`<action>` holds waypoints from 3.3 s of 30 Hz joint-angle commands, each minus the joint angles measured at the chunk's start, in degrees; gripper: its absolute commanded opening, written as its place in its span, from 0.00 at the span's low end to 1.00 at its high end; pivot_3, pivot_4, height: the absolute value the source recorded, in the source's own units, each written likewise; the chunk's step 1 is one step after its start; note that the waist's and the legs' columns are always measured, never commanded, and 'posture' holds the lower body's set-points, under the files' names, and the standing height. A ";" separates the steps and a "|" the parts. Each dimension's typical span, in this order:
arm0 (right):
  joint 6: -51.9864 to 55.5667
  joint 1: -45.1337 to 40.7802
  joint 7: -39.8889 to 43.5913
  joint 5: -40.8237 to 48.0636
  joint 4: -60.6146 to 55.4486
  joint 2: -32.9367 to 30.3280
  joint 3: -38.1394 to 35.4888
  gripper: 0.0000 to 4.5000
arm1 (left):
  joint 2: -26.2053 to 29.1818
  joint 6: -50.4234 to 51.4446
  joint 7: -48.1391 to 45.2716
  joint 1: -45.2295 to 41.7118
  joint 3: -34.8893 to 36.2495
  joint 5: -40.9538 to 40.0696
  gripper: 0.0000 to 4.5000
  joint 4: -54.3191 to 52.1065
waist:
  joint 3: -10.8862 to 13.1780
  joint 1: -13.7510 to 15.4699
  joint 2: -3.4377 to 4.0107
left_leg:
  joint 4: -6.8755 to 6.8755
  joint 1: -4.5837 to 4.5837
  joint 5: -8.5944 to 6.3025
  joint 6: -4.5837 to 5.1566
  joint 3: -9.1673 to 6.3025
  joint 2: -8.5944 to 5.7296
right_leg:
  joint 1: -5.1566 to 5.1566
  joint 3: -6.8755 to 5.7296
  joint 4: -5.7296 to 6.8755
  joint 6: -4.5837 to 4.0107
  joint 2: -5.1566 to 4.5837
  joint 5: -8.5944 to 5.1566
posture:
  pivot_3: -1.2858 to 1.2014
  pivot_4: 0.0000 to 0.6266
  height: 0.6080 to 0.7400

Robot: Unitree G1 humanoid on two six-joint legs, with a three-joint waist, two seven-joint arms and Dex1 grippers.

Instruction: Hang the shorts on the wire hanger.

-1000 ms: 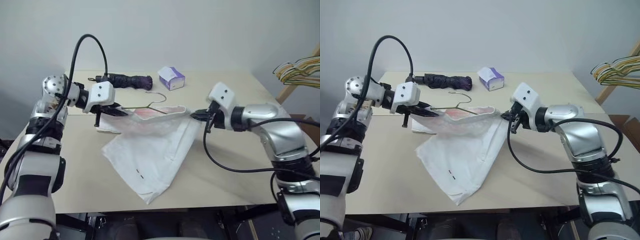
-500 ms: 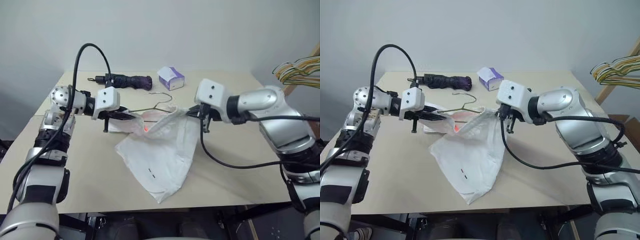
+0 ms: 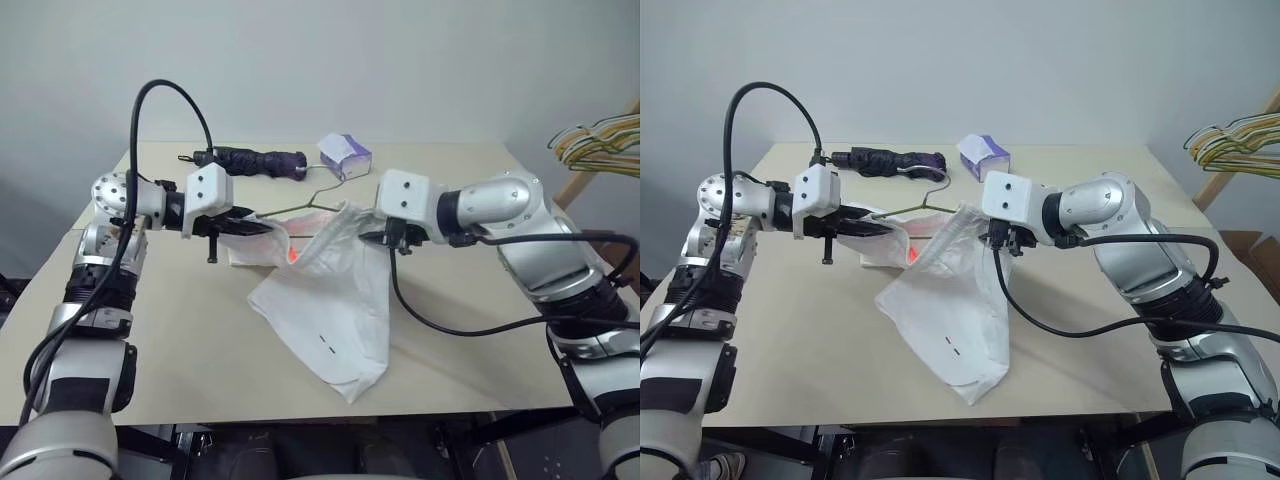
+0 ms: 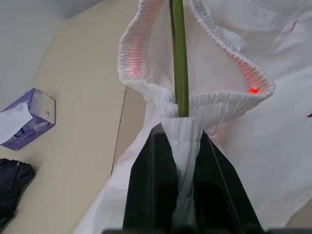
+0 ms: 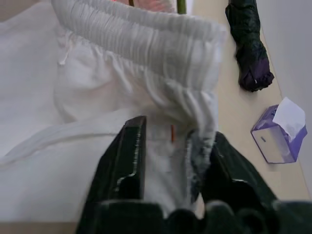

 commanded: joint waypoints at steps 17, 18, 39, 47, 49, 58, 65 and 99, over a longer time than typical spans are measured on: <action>-8.51 -4.14 4.60 1.45 8.35 1.17 -5.77 0.55 | -0.09 -4.55 0.89 -2.99 0.11 2.50 0.00 2.25 | 0.00 0.02 0.00 | 0.00 0.01 0.00 0.00 0.01 0.00 | 0.01 0.00 -0.01 0.00 0.00 0.00 | 0.51 0.00 1.00; -8.41 -4.45 5.12 1.81 8.66 1.44 -5.88 0.55 | -0.16 -4.84 0.96 -3.31 0.14 2.56 0.00 2.48 | 0.00 0.01 0.00 | -0.01 0.01 0.00 0.00 0.01 0.00 | 0.01 0.00 -0.01 0.00 0.00 0.00 | 0.51 0.00 1.00; -9.86 -4.72 9.18 -0.97 15.77 5.60 -3.08 0.19 | -0.52 -6.18 -1.15 -5.61 0.59 1.53 0.00 3.74 | 0.00 -0.10 0.01 | 0.00 0.01 0.00 0.00 0.02 0.00 | 0.01 0.00 0.01 0.00 0.00 0.00 | 0.51 0.00 1.00; -10.37 -3.34 8.58 -1.52 15.86 6.06 -4.06 0.00 | -1.80 -2.75 -3.23 -7.76 1.42 -0.16 0.08 7.88 | 0.00 -0.17 0.01 | 0.00 0.01 0.00 0.00 0.02 0.00 | 0.01 0.00 0.02 0.00 0.01 0.00 | 0.50 0.00 1.00; -9.84 -3.00 8.46 -1.12 15.27 6.00 -4.55 0.00 | -2.63 -1.82 -3.27 -8.14 2.35 -1.17 0.21 9.16 | 0.00 -0.24 0.00 | 0.00 0.01 0.00 0.00 0.02 0.00 | 0.00 -0.01 0.01 0.00 0.01 0.00 | 0.50 0.00 1.00; -3.75 0.04 5.82 1.46 11.60 5.39 -8.35 0.00 | -2.06 -6.12 -3.29 -8.93 5.86 -2.79 0.86 12.69 | 0.00 -1.29 0.00 | 0.00 0.01 0.00 0.00 0.02 0.00 | 0.00 -0.01 0.02 0.00 0.00 0.00 | 0.48 0.00 1.00; 7.12 5.05 0.82 3.80 6.17 4.62 -12.85 0.00 | -0.58 -3.89 -0.22 -8.57 11.32 -6.14 1.00 11.45 | 0.00 -2.15 0.00 | -0.02 0.01 0.00 -0.01 -0.01 0.01 | 0.00 -0.01 0.02 0.00 0.00 0.00 | 0.47 0.00 1.00; 58.78 10.64 -49.04 0.79 9.44 -10.89 -62.77 0.00 | -9.91 19.36 17.54 15.01 10.91 -20.20 1.00 -32.02 | -0.59 -7.09 1.00 | -0.18 0.43 -0.01 0.01 -0.13 -0.12 | 0.39 0.21 -0.12 0.05 -0.04 -0.03 | 0.43 0.00 1.00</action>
